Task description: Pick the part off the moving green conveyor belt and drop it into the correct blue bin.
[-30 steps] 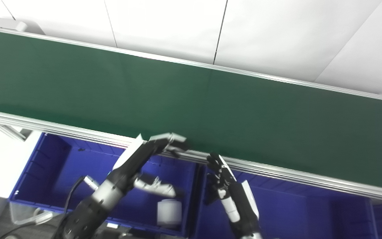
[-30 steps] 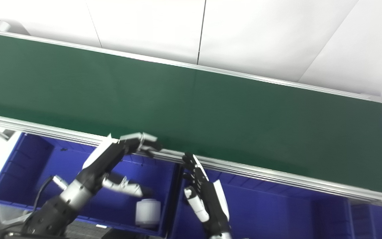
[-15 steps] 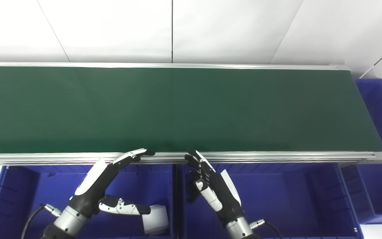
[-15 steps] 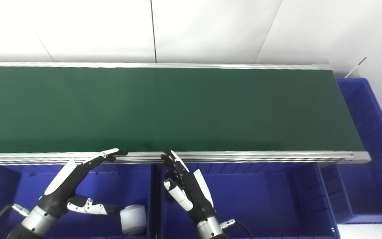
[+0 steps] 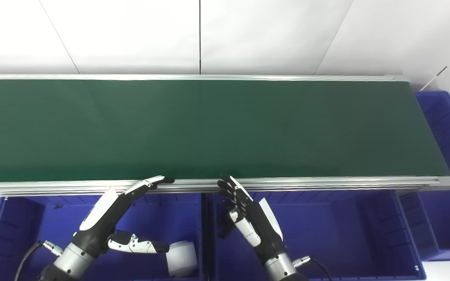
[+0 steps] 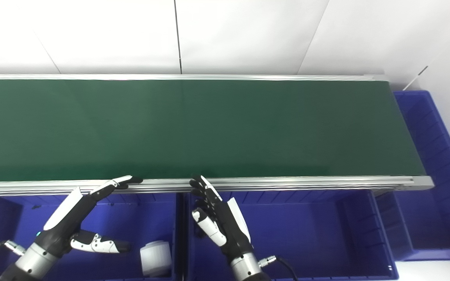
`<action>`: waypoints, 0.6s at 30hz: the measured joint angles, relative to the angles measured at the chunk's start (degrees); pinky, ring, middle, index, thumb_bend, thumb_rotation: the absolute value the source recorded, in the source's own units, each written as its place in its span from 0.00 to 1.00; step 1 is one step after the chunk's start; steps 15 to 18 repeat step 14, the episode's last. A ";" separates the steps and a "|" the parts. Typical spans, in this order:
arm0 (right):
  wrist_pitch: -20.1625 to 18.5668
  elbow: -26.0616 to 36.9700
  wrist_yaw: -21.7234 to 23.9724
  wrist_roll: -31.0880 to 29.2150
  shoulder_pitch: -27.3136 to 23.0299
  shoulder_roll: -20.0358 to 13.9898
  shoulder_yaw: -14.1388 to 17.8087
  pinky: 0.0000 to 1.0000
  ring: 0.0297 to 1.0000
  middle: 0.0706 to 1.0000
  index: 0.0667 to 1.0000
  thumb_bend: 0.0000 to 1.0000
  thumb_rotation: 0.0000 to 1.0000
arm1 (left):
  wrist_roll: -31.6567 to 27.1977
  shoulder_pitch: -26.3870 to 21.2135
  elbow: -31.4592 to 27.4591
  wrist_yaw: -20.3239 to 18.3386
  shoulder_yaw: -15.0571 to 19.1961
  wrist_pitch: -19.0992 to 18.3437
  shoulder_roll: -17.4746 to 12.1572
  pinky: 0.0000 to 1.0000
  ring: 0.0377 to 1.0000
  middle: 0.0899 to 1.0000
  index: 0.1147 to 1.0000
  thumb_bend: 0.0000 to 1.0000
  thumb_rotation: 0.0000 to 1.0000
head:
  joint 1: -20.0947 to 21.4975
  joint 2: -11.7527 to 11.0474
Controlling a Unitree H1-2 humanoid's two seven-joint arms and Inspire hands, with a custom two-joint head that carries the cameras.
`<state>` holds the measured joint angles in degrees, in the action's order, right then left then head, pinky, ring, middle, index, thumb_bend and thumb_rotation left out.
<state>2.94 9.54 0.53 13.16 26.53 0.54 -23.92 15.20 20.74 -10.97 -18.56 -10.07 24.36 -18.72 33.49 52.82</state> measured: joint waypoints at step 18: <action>-0.13 5.97 1.12 -1.01 2.09 -0.43 -0.55 0.83 0.88 0.90 0.91 0.85 0.94 | -6.42 9.55 -20.21 0.73 -2.03 -18.51 9.29 0.88 0.91 0.89 0.83 0.68 0.64 | -14.58 2.73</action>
